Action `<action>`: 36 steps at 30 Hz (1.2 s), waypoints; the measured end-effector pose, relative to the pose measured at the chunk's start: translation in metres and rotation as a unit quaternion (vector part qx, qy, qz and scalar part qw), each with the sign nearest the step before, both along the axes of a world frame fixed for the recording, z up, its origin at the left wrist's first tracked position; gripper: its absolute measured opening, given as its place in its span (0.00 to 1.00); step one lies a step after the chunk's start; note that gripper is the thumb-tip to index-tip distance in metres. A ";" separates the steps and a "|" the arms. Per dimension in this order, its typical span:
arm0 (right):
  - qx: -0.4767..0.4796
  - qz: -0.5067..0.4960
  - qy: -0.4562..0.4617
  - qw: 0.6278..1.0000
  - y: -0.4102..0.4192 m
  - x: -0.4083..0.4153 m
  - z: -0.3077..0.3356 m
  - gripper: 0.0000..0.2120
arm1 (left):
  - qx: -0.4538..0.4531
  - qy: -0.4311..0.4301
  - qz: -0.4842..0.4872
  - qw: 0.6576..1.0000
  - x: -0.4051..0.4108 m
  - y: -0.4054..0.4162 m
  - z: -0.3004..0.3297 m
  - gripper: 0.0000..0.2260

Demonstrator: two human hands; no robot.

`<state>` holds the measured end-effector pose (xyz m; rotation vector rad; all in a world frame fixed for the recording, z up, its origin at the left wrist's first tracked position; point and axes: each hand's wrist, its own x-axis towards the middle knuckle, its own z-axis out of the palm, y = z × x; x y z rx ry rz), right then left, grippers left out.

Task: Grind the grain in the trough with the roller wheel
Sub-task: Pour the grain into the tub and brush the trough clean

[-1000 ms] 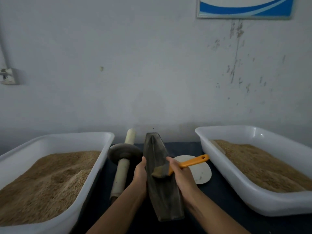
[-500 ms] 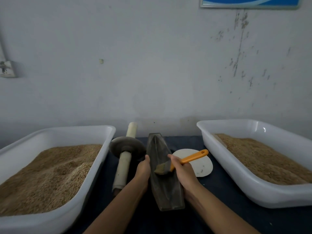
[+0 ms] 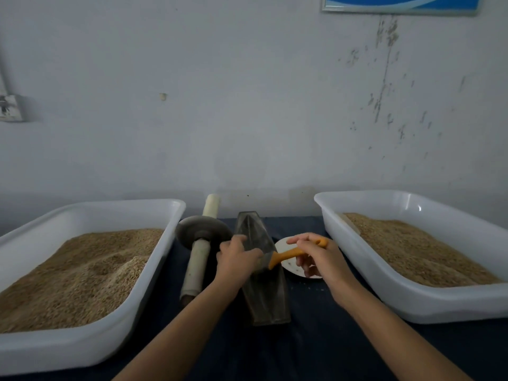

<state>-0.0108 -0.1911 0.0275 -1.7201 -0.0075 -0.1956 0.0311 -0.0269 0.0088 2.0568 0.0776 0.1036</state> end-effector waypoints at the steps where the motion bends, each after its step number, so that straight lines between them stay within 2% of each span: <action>1: 0.003 0.003 -0.017 1.000 -0.001 -0.003 0.002 0.10 | 0.081 -0.034 -0.017 0.996 -0.004 -0.004 0.003 0.25; 3: 0.025 -0.007 -0.055 0.998 -0.003 -0.008 0.005 0.11 | 0.251 -0.118 -0.050 0.959 -0.009 -0.012 0.010 0.24; 5: 0.063 -0.032 -0.089 0.994 -0.007 -0.013 0.005 0.11 | 0.333 -0.188 -0.067 0.921 -0.011 -0.022 0.017 0.23; 9: 0.103 -0.057 -0.115 0.986 -0.016 -0.022 -0.002 0.11 | 0.270 -0.245 -0.100 0.926 -0.006 -0.046 0.028 0.18; 13: 0.126 -0.077 -0.072 0.986 -0.025 -0.027 -0.018 0.09 | 0.180 -0.187 -0.171 0.950 0.002 -0.067 0.030 0.15; 16: 0.156 -0.105 -0.017 0.982 -0.034 -0.027 -0.031 0.08 | 0.209 -0.140 -0.224 0.942 0.008 -0.074 0.026 0.20; 19: 0.192 -0.110 0.024 0.975 -0.038 -0.028 -0.040 0.07 | 0.263 -0.104 -0.283 0.917 0.012 -0.078 0.021 0.26; 22: 0.195 -0.105 0.060 0.973 -0.037 -0.029 -0.046 0.05 | 0.310 -0.070 -0.332 0.888 0.014 -0.079 0.017 0.28; 28: 0.107 -0.082 0.115 0.984 -0.040 -0.026 -0.050 0.04 | 0.365 -0.053 -0.370 0.852 0.013 -0.079 0.012 0.23; 32: -0.022 -0.063 0.131 0.989 -0.043 -0.026 -0.050 0.05 | 0.387 -0.065 -0.385 0.835 0.012 -0.080 0.012 0.18; 36: -0.219 -0.046 0.106 0.969 -0.044 -0.027 -0.048 0.17 | 0.455 -0.105 -0.383 0.797 0.011 -0.080 0.010 0.18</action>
